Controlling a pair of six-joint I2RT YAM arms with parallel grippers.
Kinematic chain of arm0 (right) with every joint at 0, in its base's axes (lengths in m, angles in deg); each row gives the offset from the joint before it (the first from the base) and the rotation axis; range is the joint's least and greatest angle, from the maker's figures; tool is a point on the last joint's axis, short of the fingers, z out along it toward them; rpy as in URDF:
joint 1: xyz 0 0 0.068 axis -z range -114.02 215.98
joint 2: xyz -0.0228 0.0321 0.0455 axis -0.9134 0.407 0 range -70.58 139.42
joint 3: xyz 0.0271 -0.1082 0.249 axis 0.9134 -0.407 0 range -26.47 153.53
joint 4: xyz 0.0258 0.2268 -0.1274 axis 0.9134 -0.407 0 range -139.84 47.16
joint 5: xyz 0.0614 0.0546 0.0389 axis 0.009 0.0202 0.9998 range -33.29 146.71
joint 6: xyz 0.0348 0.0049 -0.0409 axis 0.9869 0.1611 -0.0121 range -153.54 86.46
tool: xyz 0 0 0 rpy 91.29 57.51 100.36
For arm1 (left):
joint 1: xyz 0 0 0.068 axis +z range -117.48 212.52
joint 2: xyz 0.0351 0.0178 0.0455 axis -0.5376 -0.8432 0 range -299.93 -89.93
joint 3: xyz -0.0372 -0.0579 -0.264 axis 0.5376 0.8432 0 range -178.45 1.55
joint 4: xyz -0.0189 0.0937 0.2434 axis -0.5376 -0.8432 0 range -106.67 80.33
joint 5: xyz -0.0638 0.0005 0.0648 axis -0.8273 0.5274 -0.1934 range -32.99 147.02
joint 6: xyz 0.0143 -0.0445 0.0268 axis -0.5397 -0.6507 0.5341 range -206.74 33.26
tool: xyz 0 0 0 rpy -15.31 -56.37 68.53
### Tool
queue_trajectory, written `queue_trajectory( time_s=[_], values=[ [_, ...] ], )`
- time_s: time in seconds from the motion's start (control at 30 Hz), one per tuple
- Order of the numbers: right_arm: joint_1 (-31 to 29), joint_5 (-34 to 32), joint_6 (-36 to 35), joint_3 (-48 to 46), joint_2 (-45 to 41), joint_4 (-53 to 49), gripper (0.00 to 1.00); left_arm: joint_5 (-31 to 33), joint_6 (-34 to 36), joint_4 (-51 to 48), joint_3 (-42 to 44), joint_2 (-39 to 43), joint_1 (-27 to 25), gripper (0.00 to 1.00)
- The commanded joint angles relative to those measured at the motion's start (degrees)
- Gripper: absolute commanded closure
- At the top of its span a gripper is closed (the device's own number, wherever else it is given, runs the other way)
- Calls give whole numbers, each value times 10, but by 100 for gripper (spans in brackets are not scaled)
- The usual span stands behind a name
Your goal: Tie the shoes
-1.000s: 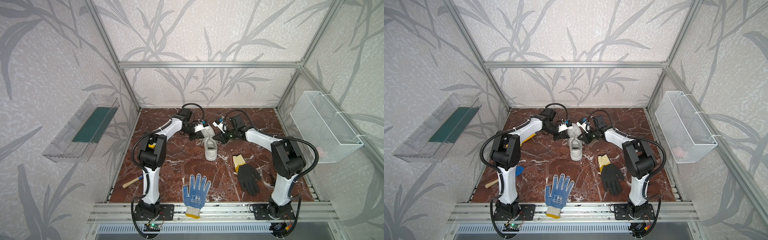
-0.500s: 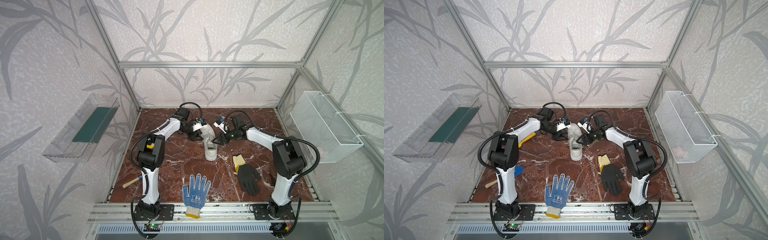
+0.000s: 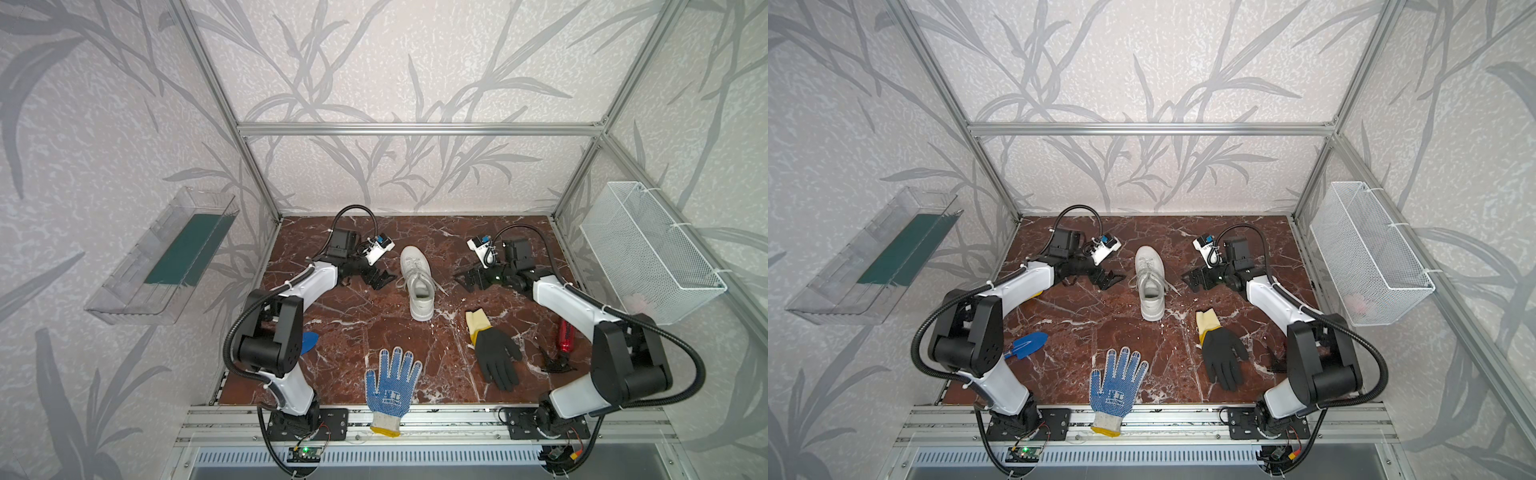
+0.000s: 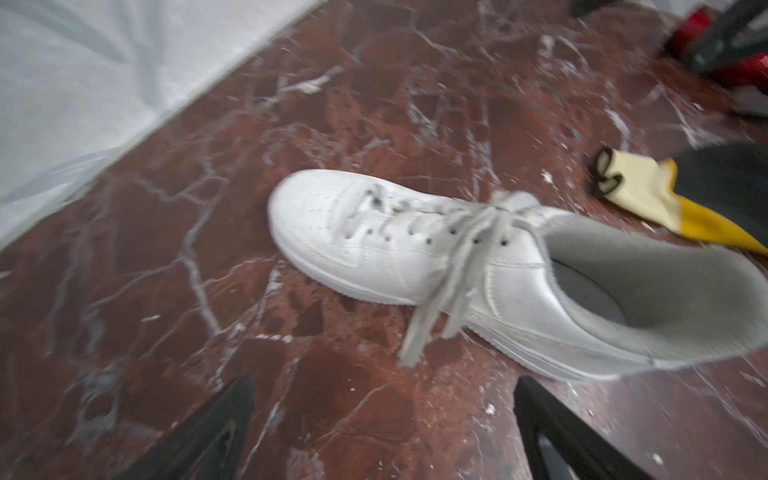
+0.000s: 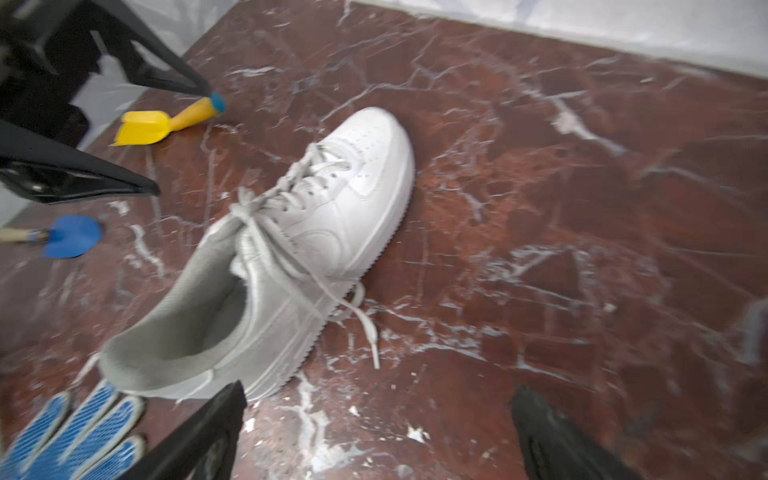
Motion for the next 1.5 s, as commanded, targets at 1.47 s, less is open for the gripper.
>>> queue_trajectory(
  time_s=[1.47],
  values=[
    [63,-353,31,-307,31,543,1,389,-277,584,411,76,121,1]
  ],
)
